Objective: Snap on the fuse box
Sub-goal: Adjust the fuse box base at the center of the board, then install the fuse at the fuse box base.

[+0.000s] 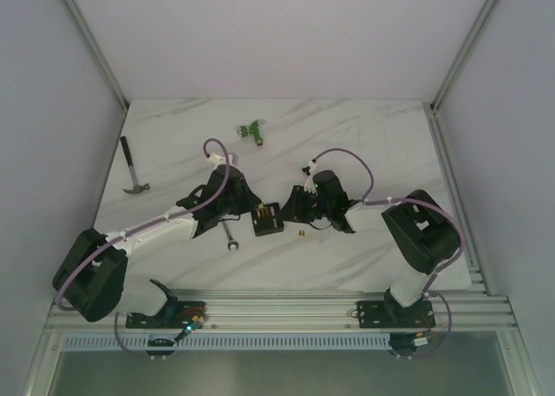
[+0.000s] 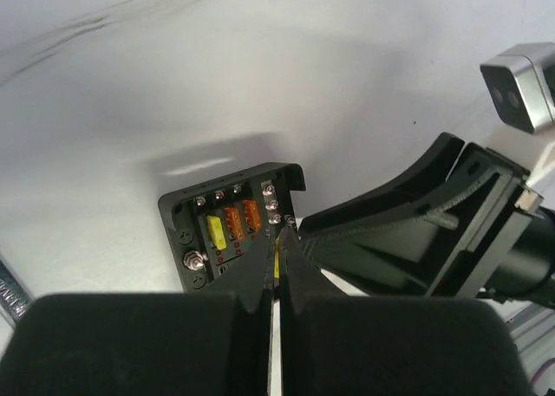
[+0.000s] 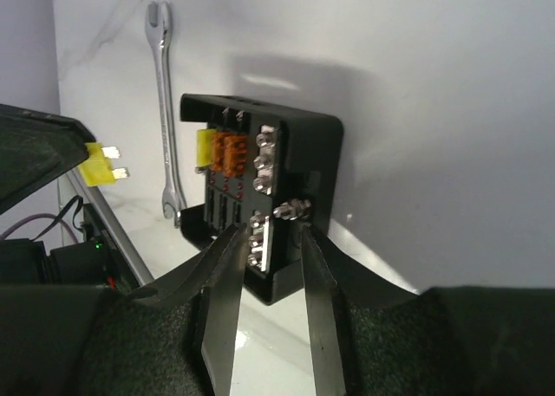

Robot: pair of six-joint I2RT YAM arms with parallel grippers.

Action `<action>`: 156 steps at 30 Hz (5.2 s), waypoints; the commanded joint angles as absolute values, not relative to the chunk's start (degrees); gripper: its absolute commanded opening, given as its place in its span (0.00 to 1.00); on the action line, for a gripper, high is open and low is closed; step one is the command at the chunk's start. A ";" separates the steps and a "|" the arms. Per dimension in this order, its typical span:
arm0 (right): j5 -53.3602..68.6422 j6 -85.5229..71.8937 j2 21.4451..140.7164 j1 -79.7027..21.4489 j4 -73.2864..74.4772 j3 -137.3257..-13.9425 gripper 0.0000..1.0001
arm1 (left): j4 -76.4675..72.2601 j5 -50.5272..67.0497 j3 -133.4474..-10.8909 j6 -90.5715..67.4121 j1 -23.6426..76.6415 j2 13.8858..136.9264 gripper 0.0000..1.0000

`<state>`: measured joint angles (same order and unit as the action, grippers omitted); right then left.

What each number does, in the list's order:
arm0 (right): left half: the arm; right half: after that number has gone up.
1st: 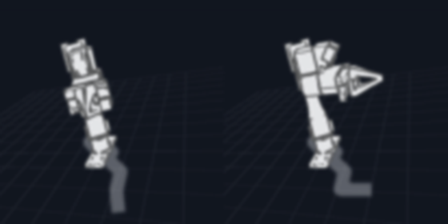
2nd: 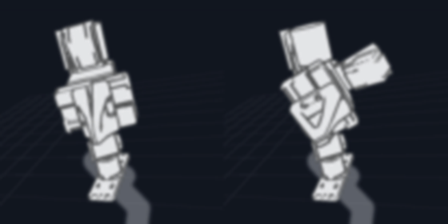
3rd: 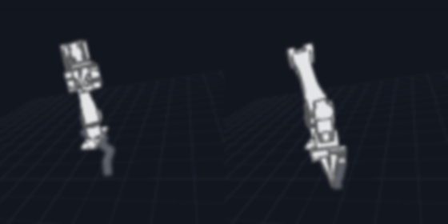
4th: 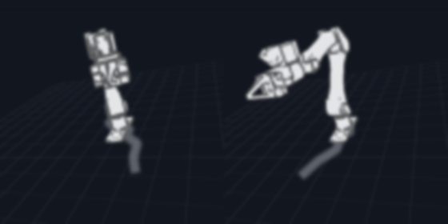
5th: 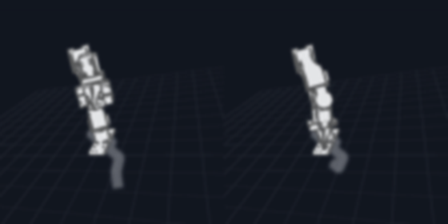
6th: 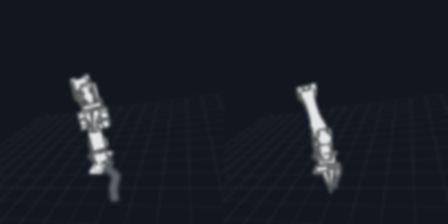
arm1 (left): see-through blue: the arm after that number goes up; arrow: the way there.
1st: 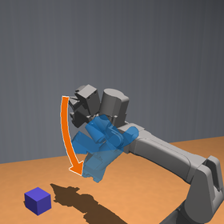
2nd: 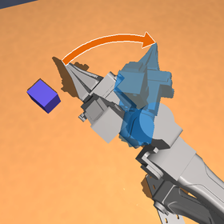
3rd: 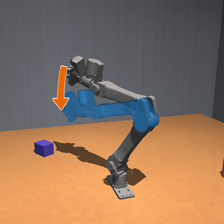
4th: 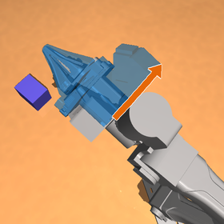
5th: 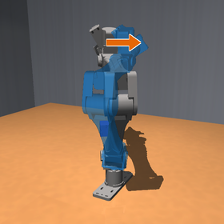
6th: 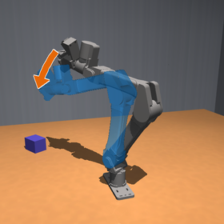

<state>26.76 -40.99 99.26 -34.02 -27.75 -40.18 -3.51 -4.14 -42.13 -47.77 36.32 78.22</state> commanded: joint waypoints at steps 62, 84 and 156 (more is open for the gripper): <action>5.23 -33.97 91.39 -45.09 -25.08 -36.03 0.29 | 27.77 -20.48 -56.25 -49.35 46.20 87.64 0.00; -15.20 -32.86 74.43 -45.09 -37.19 -20.32 1.00 | 34.22 -23.95 -62.70 -39.92 48.68 92.69 0.00; -13.89 -33.16 74.86 -45.01 -37.27 -20.13 1.00 | 30.54 -24.21 -61.26 -36.50 49.35 95.76 0.00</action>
<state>-13.32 -33.58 74.32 -44.75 -35.48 -19.55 29.56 -24.64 -61.98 -37.41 49.19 95.61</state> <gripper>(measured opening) 0.997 0.020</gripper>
